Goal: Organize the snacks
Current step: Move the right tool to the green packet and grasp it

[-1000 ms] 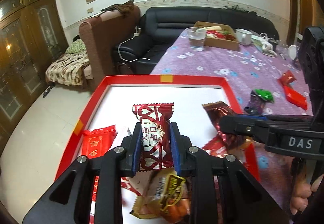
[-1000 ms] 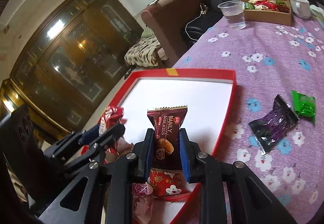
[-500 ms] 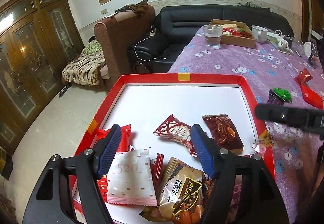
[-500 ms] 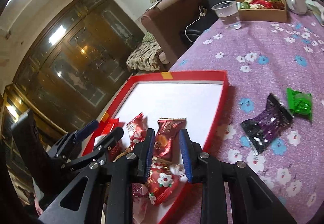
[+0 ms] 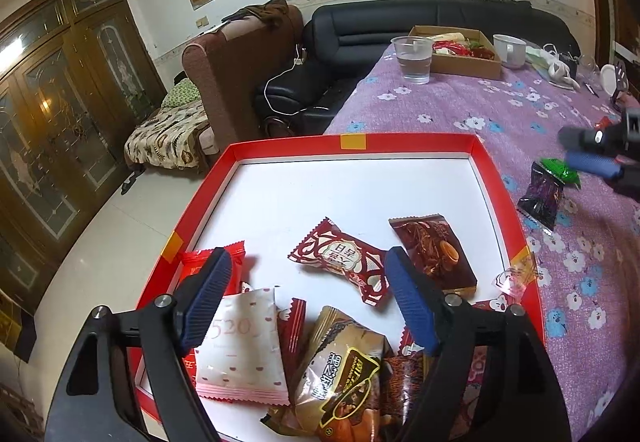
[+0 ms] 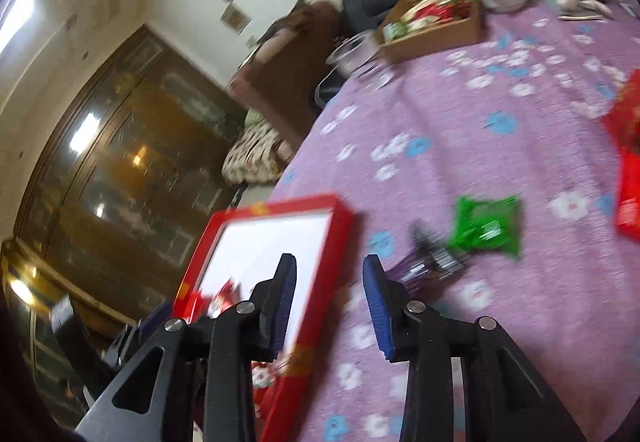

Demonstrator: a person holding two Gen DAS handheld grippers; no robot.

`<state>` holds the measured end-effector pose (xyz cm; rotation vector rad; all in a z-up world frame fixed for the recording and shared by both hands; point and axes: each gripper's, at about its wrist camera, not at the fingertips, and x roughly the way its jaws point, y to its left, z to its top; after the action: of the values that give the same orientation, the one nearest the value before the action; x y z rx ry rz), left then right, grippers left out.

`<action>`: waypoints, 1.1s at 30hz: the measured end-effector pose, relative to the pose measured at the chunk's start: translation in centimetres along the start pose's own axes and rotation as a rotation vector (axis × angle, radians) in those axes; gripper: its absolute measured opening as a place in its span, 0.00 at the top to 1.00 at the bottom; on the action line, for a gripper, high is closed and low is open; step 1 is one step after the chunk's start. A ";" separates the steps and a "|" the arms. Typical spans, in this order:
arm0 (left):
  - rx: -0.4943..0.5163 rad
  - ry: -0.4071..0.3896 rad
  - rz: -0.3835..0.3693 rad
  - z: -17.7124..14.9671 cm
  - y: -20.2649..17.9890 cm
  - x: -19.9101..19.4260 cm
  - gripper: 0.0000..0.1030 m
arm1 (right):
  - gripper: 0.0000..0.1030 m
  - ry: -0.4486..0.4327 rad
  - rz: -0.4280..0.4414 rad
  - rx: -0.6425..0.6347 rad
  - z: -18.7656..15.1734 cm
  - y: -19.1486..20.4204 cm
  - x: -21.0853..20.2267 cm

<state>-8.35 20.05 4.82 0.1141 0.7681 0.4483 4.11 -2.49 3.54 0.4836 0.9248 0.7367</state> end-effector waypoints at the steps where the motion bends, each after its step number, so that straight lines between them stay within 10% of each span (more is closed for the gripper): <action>1: 0.000 0.000 -0.001 0.0 -0.1 0.0 0.23 | 0.64 -0.017 -0.007 0.023 0.4 -0.7 -0.4; 22: 0.098 -0.016 -0.086 0.9 -4.9 -1.8 0.23 | 0.48 -0.047 -0.256 0.025 2.0 -4.7 2.0; 33: 0.243 -0.054 -0.200 3.2 -9.2 -3.6 0.23 | 0.79 0.000 -0.582 -0.270 0.7 -2.0 4.0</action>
<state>-5.22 10.41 7.07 0.2721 0.7702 0.1599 6.96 -0.89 0.44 -0.0330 0.8893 0.3194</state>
